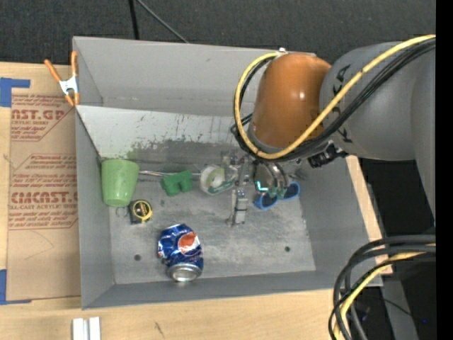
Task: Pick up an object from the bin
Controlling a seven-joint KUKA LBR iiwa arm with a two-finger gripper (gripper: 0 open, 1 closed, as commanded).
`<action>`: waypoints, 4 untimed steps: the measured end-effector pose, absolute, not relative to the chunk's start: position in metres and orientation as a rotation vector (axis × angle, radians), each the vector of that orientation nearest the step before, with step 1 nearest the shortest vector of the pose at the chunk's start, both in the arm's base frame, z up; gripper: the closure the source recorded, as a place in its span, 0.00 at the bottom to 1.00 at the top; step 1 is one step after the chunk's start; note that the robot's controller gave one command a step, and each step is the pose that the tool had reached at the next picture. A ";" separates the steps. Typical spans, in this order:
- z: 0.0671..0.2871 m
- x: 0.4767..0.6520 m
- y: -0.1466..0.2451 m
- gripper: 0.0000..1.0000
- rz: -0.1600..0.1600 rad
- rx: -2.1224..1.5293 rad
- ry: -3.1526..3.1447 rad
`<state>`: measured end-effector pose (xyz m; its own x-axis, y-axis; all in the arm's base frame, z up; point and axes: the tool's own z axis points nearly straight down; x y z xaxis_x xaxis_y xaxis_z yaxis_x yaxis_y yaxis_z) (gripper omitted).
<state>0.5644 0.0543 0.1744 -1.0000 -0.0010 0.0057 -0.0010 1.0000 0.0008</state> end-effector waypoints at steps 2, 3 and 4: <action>0.073 0.540 0.216 0.00 0.029 0.411 -3.109; 0.074 0.541 0.215 0.00 0.032 0.408 -3.109; 0.074 0.541 0.215 0.00 0.032 0.408 -3.109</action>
Offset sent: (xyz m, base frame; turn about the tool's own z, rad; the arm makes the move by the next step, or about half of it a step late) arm 0.0005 0.1356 -0.1044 -0.4519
